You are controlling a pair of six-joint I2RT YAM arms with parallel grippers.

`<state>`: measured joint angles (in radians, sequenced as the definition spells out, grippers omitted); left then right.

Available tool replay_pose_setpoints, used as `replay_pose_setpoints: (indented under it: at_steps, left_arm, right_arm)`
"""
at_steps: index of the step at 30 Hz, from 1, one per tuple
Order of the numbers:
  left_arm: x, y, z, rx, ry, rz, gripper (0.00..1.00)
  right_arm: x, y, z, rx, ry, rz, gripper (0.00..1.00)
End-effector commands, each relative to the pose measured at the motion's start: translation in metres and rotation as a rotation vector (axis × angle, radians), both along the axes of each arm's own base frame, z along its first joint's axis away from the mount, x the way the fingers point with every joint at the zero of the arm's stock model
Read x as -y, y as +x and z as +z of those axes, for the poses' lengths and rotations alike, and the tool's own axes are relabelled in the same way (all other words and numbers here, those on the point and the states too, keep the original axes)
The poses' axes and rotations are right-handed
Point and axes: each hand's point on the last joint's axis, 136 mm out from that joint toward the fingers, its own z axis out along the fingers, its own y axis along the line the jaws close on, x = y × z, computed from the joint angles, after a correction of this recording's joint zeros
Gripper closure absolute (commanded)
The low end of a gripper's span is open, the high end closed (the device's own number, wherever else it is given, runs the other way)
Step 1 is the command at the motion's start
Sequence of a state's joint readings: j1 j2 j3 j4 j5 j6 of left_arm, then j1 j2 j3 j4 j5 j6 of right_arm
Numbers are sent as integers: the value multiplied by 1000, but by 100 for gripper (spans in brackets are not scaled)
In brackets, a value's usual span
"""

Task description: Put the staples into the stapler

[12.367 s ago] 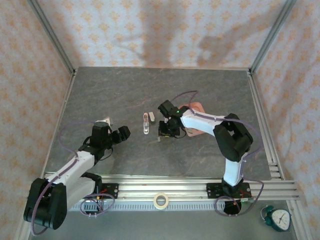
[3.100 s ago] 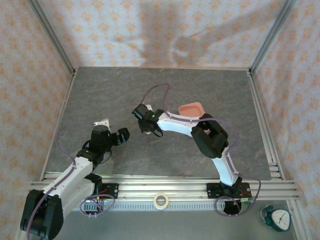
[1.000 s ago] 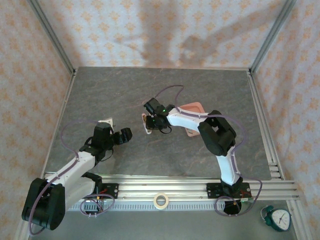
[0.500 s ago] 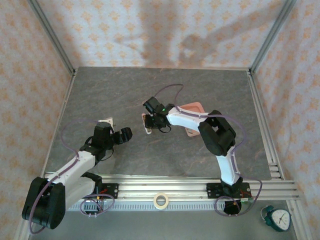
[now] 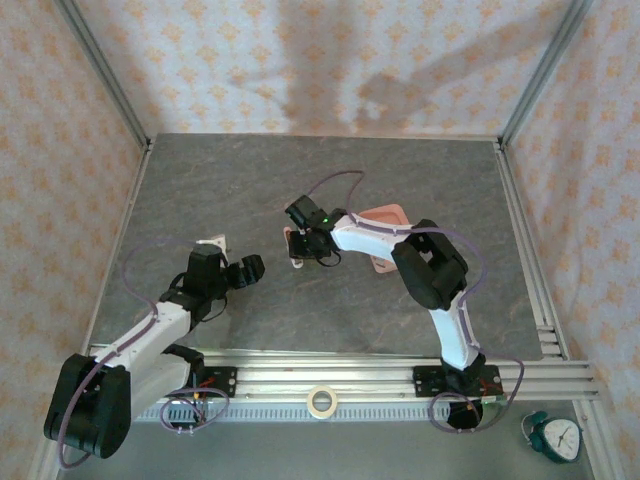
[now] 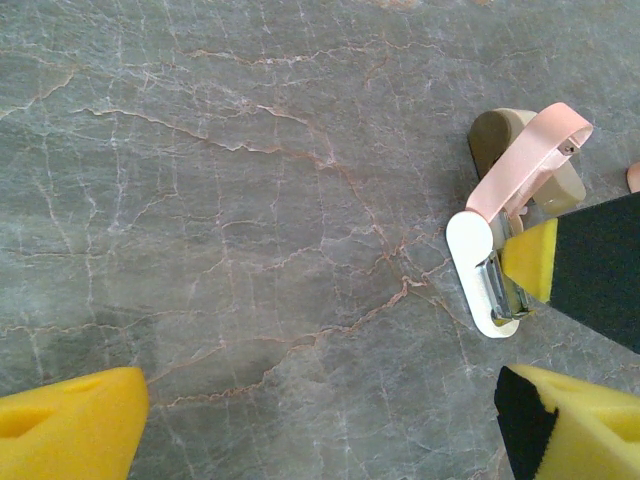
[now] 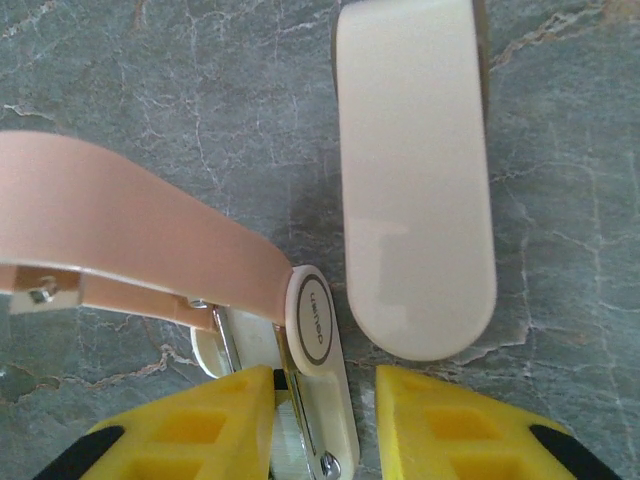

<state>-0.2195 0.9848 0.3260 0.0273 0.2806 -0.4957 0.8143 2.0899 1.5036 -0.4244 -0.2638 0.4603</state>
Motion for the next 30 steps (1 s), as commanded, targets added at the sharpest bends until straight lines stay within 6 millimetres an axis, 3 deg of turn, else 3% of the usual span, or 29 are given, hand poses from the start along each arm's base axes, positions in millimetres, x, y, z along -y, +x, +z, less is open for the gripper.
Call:
replay_pose_setpoints:
  at_steps: [1,8,14,20,30]
  left_arm:
    - [-1,11,15,50,1,1,9]
    - [0,13,16,55,-4,-2,9]
    - [7,20,27,77,-21,-34,10]
    - [21,40,47,124,-35,-100,11]
    - [56,77,51,131,-111,-207,15]
  right_arm:
    - [7,0,-4,-10,-28,-8,68]
    - [11,-4,4,0,-25,-7,68]
    - [4,3,32,60,40,-6,67]
    - [10,4,53,107,96,-28,64]
    - [34,-5,57,80,237,-105,64]
